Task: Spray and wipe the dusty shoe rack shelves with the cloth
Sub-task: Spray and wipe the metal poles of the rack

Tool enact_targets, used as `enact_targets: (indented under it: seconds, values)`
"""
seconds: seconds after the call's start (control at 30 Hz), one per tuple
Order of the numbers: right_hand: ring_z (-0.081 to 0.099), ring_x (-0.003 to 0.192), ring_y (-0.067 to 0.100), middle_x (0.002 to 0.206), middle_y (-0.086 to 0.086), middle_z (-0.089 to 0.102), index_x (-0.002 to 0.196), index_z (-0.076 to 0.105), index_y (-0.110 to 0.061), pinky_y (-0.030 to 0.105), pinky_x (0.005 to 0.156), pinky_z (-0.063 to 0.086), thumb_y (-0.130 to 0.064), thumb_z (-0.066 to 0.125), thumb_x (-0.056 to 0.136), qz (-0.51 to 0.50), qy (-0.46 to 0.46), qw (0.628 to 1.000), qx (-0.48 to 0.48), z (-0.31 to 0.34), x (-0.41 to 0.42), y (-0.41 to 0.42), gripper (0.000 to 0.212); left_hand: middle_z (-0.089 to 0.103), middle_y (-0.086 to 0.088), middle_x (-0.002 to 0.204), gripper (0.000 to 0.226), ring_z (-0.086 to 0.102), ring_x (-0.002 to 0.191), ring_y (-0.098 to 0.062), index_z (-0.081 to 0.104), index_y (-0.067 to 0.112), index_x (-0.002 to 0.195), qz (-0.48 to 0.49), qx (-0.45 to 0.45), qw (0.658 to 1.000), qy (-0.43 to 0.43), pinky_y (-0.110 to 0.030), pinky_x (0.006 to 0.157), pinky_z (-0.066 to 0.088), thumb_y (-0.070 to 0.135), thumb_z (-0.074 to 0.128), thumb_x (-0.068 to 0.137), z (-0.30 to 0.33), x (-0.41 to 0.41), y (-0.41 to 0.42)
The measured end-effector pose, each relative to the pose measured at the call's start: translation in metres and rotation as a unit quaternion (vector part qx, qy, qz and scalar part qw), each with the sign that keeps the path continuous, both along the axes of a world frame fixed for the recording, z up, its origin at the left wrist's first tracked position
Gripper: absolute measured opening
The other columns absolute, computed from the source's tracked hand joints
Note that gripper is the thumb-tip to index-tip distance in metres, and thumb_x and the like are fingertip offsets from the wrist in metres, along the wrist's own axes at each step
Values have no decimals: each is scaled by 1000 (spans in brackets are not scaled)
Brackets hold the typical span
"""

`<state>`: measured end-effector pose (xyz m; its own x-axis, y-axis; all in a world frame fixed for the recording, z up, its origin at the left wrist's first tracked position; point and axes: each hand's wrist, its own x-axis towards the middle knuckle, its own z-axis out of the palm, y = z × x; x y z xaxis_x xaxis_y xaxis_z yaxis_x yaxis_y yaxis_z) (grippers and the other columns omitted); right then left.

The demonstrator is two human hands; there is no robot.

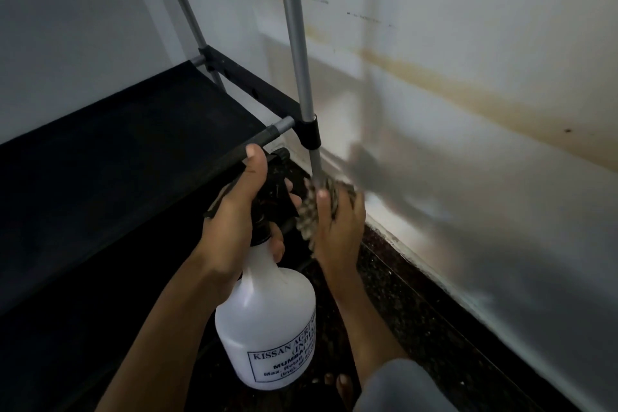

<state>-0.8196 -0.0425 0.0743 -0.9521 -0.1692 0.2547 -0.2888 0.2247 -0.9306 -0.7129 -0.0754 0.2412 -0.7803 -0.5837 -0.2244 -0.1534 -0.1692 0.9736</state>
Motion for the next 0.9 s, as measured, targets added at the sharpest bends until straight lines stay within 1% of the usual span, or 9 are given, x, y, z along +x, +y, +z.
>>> enact_targets:
  seconds: [0.13, 0.27, 0.37, 0.43, 0.5, 0.67, 0.77, 0.83, 0.9]
  values:
    - [51, 110, 28, 122, 12, 46, 126, 58, -12, 45, 97, 46, -55, 51, 89, 20, -51, 994, 93, -66, 6, 22, 58, 68, -16, 88, 65, 44, 37, -16, 62, 5, 86, -1, 7, 1000, -6, -26, 41, 41, 65, 39, 76, -5, 0, 3]
    - [55, 101, 12, 122, 10, 43, 126, 58, -11, 41, 86, 56, -54, 50, 90, -65, -123, 989, -40, -55, 16, 20, 56, 69, -13, 86, 67, 43, 37, -16, 63, 6, 88, 1, 14, 1000, -18, -26, 42, 41, 66, 38, 75, -7, 0, 4]
    - [53, 103, -3, 130, 14, 35, 134, 50, -17, 15, 76, 54, -46, 47, 93, -64, -24, 986, -151, -5, 17, -3, 51, 69, -9, 79, 64, 43, 37, -16, 63, 8, 85, -5, 19, 999, -26, -27, 41, 40, 66, 38, 74, -7, 0, 4]
    - [44, 113, 12, 134, 5, 27, 144, 29, -33, 26, 89, 47, -58, 29, 93, -17, 50, 995, -80, 8, 15, -17, 57, 68, -11, 78, 64, 43, 38, -17, 63, 9, 82, 0, 17, 999, -28, -28, 43, 40, 67, 38, 74, -8, 0, 2]
    - [40, 112, 20, 133, 10, 29, 145, 20, -31, 31, 93, 40, -53, 19, 96, -20, 90, 996, 9, -2, 19, -19, 53, 68, -11, 80, 65, 43, 38, -17, 63, 8, 84, 6, 14, 999, -29, -27, 45, 40, 68, 38, 75, -9, -1, 1]
    - [50, 107, 28, 125, 17, 44, 132, 45, -9, 43, 87, 50, -62, 24, 91, -27, -16, 994, 107, -42, 13, 0, 70, 69, -8, 81, 67, 45, 38, -14, 62, 7, 89, 8, 11, 1000, -26, -27, 42, 40, 67, 36, 76, -9, -1, 3]
    - [53, 101, 21, 118, 8, 44, 127, 48, -7, 22, 82, 49, -45, 44, 97, -29, -76, 996, -28, -34, 17, -6, 49, 70, -7, 82, 67, 43, 38, -15, 63, 7, 88, 12, 20, 999, -24, -28, 42, 40, 67, 36, 76, -8, 0, 4]
    - [58, 103, 24, 118, 9, 49, 124, 49, -8, 17, 77, 51, -32, 44, 99, -66, -258, 947, -177, -36, 11, -13, 35, 69, -7, 81, 66, 43, 37, -15, 63, 7, 87, 13, 36, 999, -24, -27, 42, 39, 67, 38, 75, -7, 1, 5]
    - [62, 100, 30, 119, 11, 58, 124, 50, -12, 37, 80, 56, -30, 42, 101, -99, -479, 817, -304, -32, -4, -11, 31, 68, -9, 80, 64, 44, 36, -14, 62, 8, 86, 13, 48, 999, -23, -26, 41, 39, 66, 39, 73, -7, 2, 6]
